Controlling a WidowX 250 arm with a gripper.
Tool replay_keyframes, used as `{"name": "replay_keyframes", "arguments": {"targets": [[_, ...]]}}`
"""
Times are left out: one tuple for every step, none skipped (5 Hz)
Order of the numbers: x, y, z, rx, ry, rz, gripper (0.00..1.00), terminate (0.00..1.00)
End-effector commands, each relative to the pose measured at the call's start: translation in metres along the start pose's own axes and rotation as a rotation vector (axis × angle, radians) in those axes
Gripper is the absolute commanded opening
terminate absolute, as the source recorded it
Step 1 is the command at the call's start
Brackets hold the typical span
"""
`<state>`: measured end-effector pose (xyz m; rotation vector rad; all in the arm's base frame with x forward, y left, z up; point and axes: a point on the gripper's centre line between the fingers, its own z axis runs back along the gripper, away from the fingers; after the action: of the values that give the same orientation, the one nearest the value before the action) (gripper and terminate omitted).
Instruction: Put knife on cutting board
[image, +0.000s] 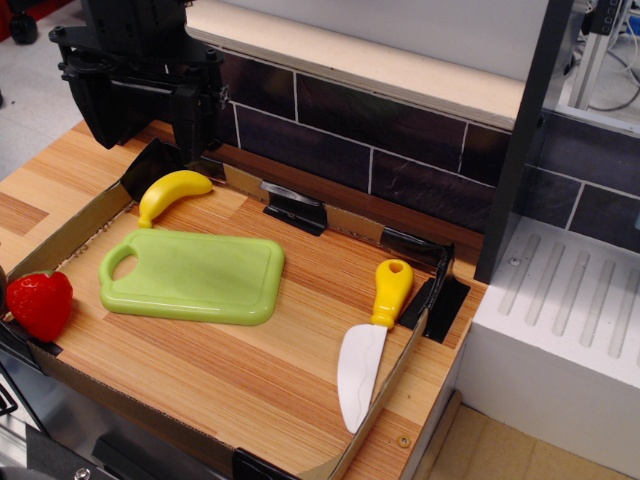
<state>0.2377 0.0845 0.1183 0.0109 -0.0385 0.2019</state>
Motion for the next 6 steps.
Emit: {"name": "replay_keyframes", "arguments": {"targets": [[0.0, 0.0, 0.0, 0.0, 0.0, 0.0, 1.0, 0.0], [0.002, -0.041, -0.011, -0.013, 0.075, -0.078, 1.0, 0.0], [-0.001, -0.07, -0.021, -0.089, 0.123, -0.139, 1.0, 0.0], [-0.002, -0.098, -0.041, -0.047, 0.058, -0.196, 1.0, 0.0], [0.001, -0.115, -0.056, -0.137, 0.054, -0.163, 1.0, 0.0], [0.009, -0.126, -0.063, -0.186, 0.025, -0.13, 1.0, 0.0]]}}
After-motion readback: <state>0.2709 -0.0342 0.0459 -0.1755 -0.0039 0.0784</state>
